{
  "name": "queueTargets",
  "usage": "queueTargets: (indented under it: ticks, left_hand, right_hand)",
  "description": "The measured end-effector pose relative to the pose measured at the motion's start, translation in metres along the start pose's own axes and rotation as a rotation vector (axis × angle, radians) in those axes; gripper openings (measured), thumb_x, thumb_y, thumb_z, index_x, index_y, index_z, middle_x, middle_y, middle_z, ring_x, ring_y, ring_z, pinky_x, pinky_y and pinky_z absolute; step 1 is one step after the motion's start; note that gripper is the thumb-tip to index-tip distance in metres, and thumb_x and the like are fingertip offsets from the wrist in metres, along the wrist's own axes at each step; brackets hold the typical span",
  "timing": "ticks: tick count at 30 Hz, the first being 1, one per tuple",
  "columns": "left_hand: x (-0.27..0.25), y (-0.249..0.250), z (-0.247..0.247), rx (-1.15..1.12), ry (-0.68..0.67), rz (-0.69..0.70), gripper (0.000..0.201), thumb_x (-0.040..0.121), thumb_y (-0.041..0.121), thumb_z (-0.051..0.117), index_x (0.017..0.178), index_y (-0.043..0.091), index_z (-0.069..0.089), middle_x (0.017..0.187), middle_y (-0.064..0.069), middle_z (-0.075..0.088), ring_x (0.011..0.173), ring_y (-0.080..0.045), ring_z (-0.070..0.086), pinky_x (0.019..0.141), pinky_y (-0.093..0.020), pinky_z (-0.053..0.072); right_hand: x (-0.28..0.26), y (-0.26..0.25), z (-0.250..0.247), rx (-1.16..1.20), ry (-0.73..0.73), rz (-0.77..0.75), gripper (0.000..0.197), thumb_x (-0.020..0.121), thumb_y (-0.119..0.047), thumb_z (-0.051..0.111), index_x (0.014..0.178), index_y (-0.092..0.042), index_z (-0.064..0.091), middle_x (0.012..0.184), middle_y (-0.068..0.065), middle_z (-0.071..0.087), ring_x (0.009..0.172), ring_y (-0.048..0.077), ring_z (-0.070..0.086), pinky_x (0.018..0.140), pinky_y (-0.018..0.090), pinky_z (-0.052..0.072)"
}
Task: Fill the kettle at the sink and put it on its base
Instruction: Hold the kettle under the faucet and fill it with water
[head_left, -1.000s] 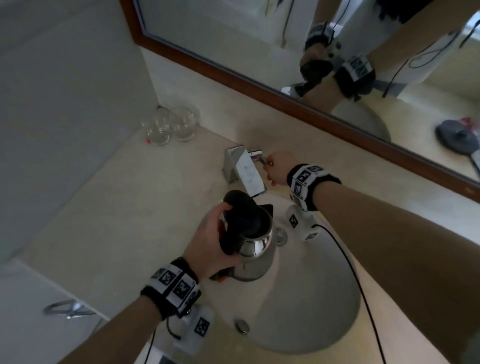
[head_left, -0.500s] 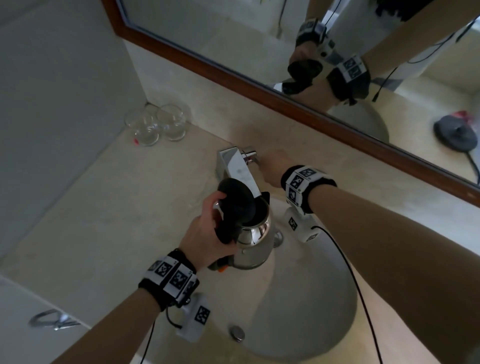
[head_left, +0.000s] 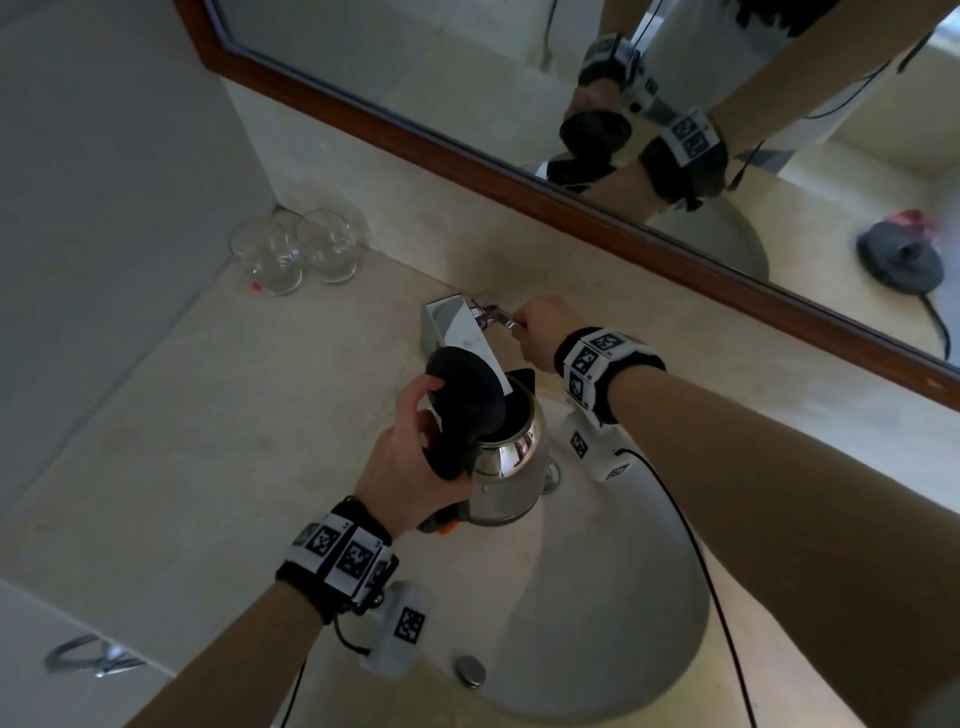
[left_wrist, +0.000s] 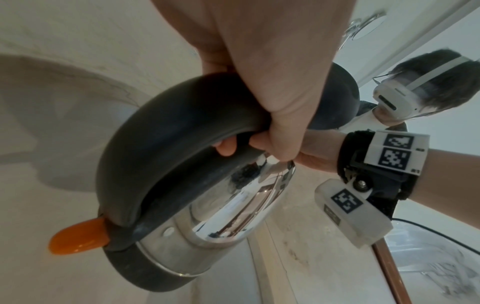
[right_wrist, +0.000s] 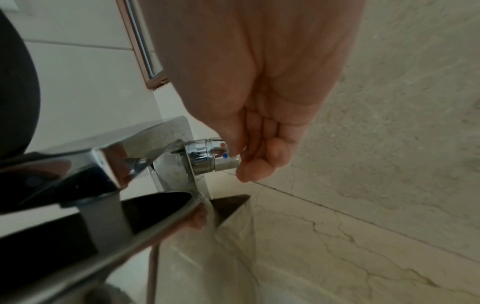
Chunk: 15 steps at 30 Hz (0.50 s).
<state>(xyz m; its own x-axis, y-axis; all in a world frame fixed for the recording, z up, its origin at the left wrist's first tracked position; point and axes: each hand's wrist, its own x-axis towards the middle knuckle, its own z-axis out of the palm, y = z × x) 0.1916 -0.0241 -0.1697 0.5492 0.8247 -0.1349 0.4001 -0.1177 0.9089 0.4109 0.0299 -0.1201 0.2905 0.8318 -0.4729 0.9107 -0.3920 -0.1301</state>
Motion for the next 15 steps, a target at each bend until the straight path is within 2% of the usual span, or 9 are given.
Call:
queueTargets:
  ticks: [4, 6, 8, 11, 13, 15]
  left_hand:
    - [-0.0011, -0.0028, 0.0007, -0.024, 0.004, 0.010, 0.095, 0.057, 0.015, 0.082, 0.128, 0.040, 0.025, 0.081, -0.011, 0.069, 0.069, -0.026, 0.069, 0.063, -0.047, 0.059]
    - [-0.0021, -0.0021, -0.0004, -0.038, 0.007, 0.008, 0.092, 0.055, 0.027, 0.078, 0.125, 0.048, 0.023, 0.080, -0.011, 0.069, 0.066, -0.025, 0.068, 0.060, -0.046, 0.058]
    - [-0.0023, -0.0017, -0.0013, -0.047, 0.014, 0.007, 0.091, 0.054, 0.031, 0.076, 0.120, 0.058, 0.020, 0.081, -0.010, 0.069, 0.064, -0.023, 0.068, 0.059, -0.045, 0.058]
    - [-0.0014, -0.0021, -0.0020, -0.045, 0.029, 0.036, 0.092, 0.055, 0.024, 0.078, 0.120, 0.056, 0.021, 0.080, -0.010, 0.069, 0.064, -0.023, 0.068, 0.059, -0.045, 0.057]
    - [-0.0003, -0.0032, -0.0021, -0.035, 0.034, 0.050, 0.098, 0.057, 0.015, 0.081, 0.117, 0.062, 0.020, 0.081, -0.011, 0.069, 0.065, -0.024, 0.068, 0.060, -0.045, 0.057]
    - [0.0001, -0.0036, -0.0025, -0.031, 0.038, 0.055, 0.099, 0.056, 0.019, 0.080, 0.115, 0.067, 0.017, 0.082, -0.011, 0.070, 0.066, -0.023, 0.069, 0.061, -0.044, 0.058]
  right_hand:
    - [0.0013, 0.0012, -0.0002, 0.008, -0.011, 0.002, 0.028, 0.099, -0.017, 0.047, 0.114, -0.002, 0.066, 0.108, 0.018, 0.067, 0.103, 0.032, 0.063, 0.077, 0.032, 0.045]
    - [0.0019, 0.0018, -0.0002, -0.001, -0.011, -0.001, 0.027, 0.099, -0.017, 0.046, 0.112, -0.002, 0.065, 0.099, 0.017, 0.065, 0.093, 0.030, 0.061, 0.072, 0.031, 0.042]
    - [0.0023, 0.0014, 0.0001, -0.012, -0.008, 0.003, 0.026, 0.099, -0.017, 0.046, 0.108, -0.002, 0.065, 0.089, 0.013, 0.056, 0.082, 0.026, 0.052, 0.070, 0.029, 0.038]
    - [0.0013, 0.0010, -0.0002, -0.011, -0.002, 0.015, 0.022, 0.098, -0.017, 0.046, 0.099, -0.006, 0.064, 0.087, 0.011, 0.054, 0.080, 0.024, 0.049, 0.070, 0.029, 0.037]
    - [0.0014, 0.0014, 0.0002, -0.004, 0.004, 0.016, 0.023, 0.099, -0.018, 0.047, 0.103, -0.004, 0.065, 0.087, 0.011, 0.054, 0.080, 0.024, 0.050, 0.070, 0.029, 0.038]
    - [0.0022, 0.0019, 0.0013, 0.018, 0.011, 0.018, 0.025, 0.099, -0.018, 0.047, 0.106, -0.002, 0.065, 0.086, 0.011, 0.054, 0.080, 0.024, 0.050, 0.070, 0.029, 0.038]
